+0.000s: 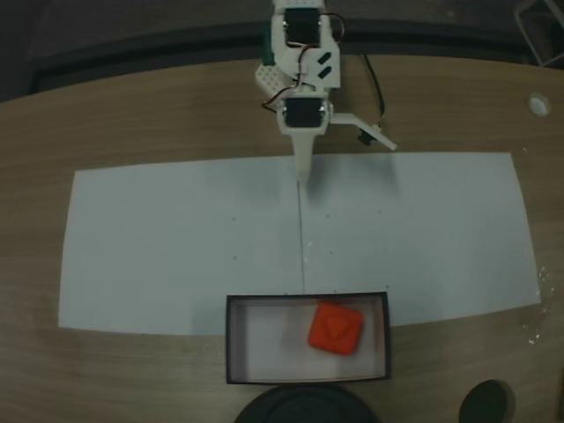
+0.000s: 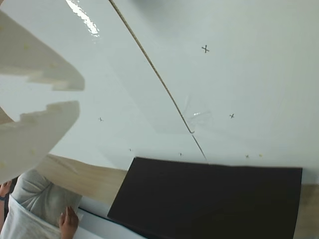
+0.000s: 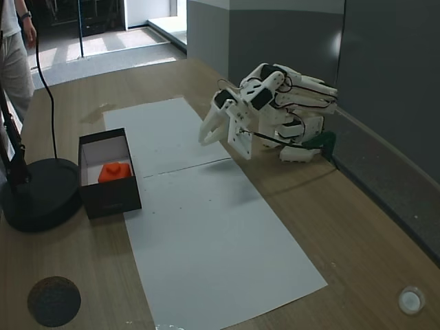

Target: Grab a orange square and put it in the box.

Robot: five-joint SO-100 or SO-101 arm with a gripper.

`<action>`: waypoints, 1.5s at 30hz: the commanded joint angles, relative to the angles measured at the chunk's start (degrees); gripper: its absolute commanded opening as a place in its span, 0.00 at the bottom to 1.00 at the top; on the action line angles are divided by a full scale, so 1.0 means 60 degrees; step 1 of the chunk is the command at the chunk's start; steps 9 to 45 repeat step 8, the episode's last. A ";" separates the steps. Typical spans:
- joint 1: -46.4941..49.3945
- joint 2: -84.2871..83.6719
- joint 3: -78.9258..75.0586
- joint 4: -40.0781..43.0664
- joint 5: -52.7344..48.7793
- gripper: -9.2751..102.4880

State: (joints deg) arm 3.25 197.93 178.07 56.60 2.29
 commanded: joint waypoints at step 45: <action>-0.1699 0.0190 -0.1040 0.2900 0.0029 0.08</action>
